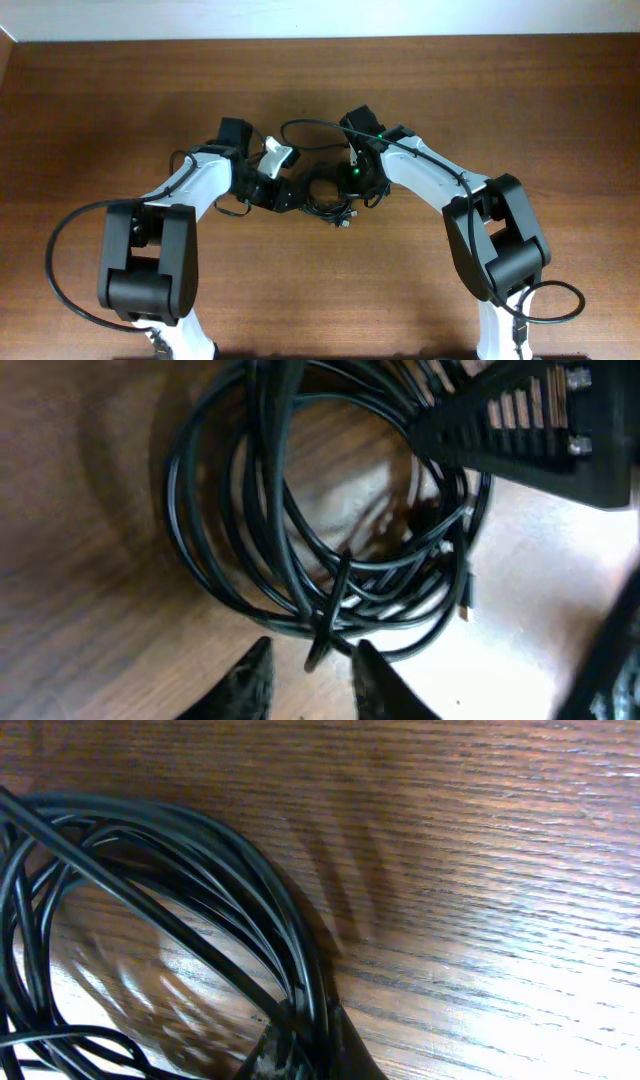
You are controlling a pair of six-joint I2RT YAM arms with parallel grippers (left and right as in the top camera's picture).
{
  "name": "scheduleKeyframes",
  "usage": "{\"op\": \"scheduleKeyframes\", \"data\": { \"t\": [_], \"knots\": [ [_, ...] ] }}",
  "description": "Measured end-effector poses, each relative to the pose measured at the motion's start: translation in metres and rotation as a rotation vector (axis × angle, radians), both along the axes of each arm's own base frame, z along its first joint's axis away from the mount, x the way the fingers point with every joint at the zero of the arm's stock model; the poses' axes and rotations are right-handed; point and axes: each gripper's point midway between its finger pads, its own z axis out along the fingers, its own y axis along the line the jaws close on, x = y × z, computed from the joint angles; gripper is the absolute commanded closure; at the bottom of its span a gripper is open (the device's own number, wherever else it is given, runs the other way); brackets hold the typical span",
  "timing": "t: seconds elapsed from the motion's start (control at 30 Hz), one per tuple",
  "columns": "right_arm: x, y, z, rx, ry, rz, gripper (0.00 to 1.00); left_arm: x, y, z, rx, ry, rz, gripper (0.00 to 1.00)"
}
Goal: Untangle cables
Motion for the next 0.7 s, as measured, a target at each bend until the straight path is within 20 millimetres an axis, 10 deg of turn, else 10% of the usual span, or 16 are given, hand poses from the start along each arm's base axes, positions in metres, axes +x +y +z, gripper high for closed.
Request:
{"op": "scheduleKeyframes", "data": {
  "t": [0.5, 0.7],
  "knots": [
    [0.0, 0.001, 0.0, 0.005, -0.001, 0.002, 0.92, -0.013, 0.008, -0.02, 0.169, 0.036, 0.005, 0.53],
    [0.0, 0.001, 0.0, 0.006, -0.001, 0.001, 0.92, 0.018, 0.003, -0.016, 0.141, -0.042, 0.113, 0.67]
  ]
}}
